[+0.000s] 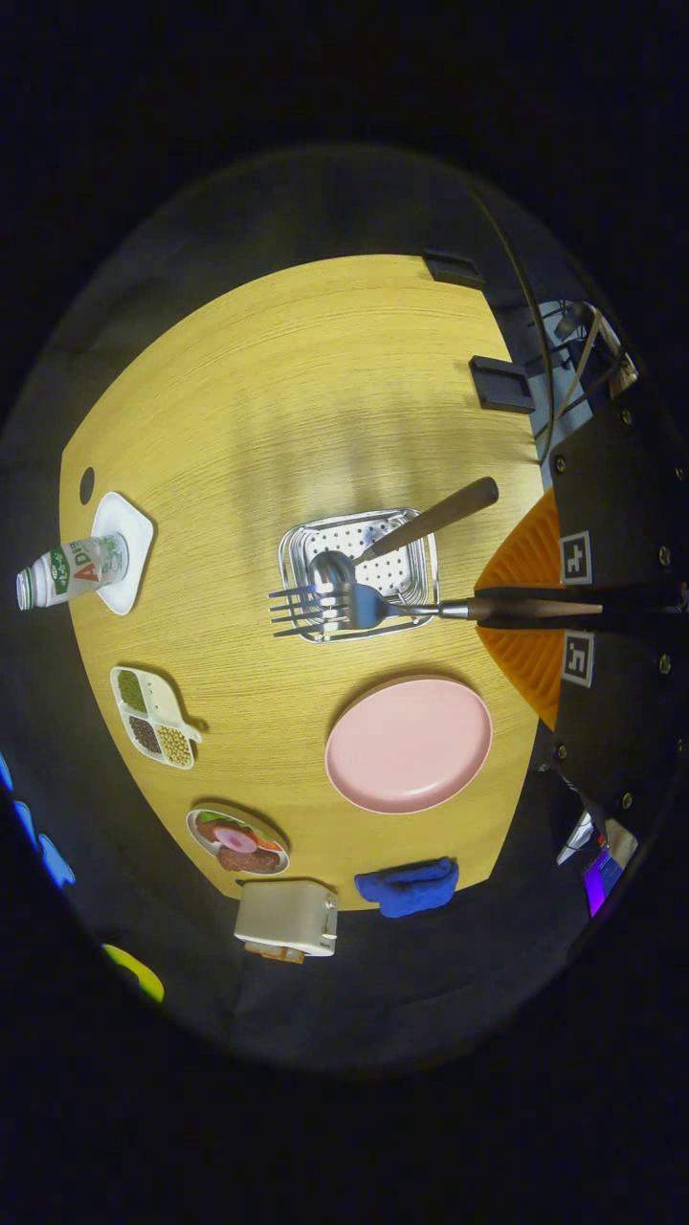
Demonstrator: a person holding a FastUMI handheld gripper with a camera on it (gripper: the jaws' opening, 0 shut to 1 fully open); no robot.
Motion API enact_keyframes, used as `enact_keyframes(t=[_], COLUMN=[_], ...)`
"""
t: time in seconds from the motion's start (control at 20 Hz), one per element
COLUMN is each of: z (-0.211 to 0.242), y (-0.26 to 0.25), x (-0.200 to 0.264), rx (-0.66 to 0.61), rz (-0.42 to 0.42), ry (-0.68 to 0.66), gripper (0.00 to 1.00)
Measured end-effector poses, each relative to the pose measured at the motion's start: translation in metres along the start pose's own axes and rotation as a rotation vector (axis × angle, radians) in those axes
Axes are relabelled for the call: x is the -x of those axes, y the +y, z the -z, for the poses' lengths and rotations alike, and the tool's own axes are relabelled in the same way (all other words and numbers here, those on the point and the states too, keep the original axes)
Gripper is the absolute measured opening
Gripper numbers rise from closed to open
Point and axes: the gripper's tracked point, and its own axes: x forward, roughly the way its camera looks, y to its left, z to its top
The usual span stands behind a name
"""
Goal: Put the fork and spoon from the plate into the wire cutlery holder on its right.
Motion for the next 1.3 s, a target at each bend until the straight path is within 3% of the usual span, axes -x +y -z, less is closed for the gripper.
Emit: enact_keyframes(t=[1.3], z=[0.004], y=[0.0], x=[-0.024], rx=[-0.19], rz=[-0.092], ry=[0.273], gripper=[0.03])
